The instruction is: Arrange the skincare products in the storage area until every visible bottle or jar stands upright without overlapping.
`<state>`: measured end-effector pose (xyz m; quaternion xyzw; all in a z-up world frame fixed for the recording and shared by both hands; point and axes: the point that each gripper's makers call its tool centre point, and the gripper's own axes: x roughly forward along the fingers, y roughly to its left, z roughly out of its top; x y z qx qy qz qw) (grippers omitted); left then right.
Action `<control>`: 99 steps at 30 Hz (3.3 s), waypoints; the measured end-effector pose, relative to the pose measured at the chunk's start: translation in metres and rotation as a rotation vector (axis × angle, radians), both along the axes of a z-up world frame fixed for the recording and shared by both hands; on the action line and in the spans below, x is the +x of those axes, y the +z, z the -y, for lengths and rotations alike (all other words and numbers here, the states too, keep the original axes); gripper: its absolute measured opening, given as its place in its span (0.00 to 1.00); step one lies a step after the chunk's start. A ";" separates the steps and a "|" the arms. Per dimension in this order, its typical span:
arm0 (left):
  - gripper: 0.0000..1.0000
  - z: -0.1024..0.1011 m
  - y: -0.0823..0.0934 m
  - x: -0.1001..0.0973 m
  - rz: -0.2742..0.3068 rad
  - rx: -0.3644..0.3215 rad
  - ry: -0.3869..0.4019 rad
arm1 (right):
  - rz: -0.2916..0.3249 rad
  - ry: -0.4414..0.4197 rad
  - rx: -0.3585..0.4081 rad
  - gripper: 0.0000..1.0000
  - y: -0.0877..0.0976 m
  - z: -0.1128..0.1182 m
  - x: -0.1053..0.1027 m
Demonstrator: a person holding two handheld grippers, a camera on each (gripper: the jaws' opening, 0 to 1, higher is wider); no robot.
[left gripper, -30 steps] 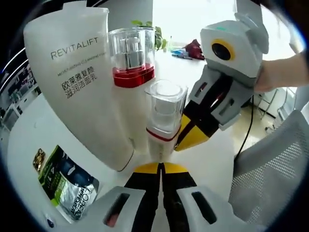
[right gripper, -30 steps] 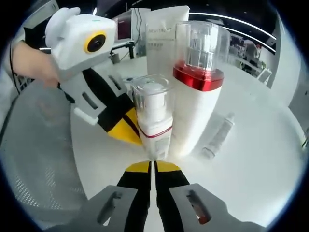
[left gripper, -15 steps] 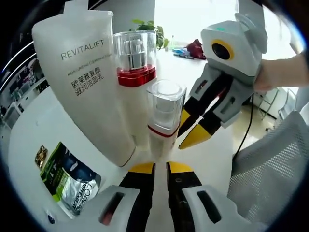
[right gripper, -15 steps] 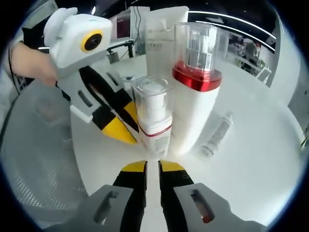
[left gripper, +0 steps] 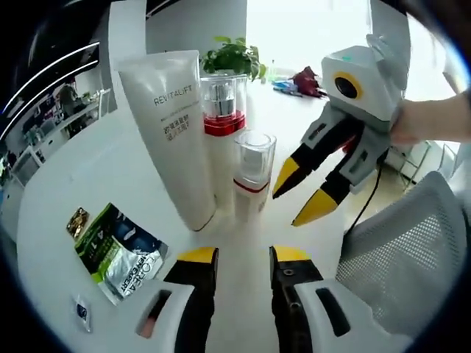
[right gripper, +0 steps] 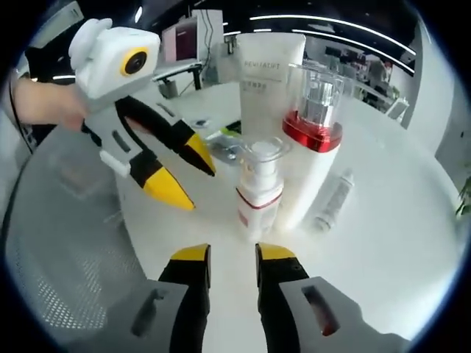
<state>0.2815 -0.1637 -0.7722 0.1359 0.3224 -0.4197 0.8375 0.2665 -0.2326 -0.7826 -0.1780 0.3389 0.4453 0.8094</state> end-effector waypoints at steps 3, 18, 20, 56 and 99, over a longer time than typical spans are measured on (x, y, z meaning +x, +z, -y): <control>0.32 -0.009 0.007 -0.006 -0.010 -0.033 0.033 | -0.011 -0.019 0.027 0.28 0.001 -0.001 -0.005; 0.63 -0.084 0.028 -0.028 -0.040 -0.147 0.266 | -0.018 -0.031 0.050 0.39 0.012 -0.006 -0.029; 0.65 -0.093 0.030 -0.033 -0.045 -0.157 0.297 | -0.017 -0.032 0.051 0.40 0.014 -0.006 -0.031; 0.99 -0.206 0.078 -0.089 -0.089 -0.405 0.369 | 0.065 -0.248 0.221 1.00 0.079 -0.017 -0.061; 0.94 -0.173 0.069 -0.073 -0.096 -0.397 0.398 | 0.024 -0.404 0.099 0.93 0.065 0.054 0.006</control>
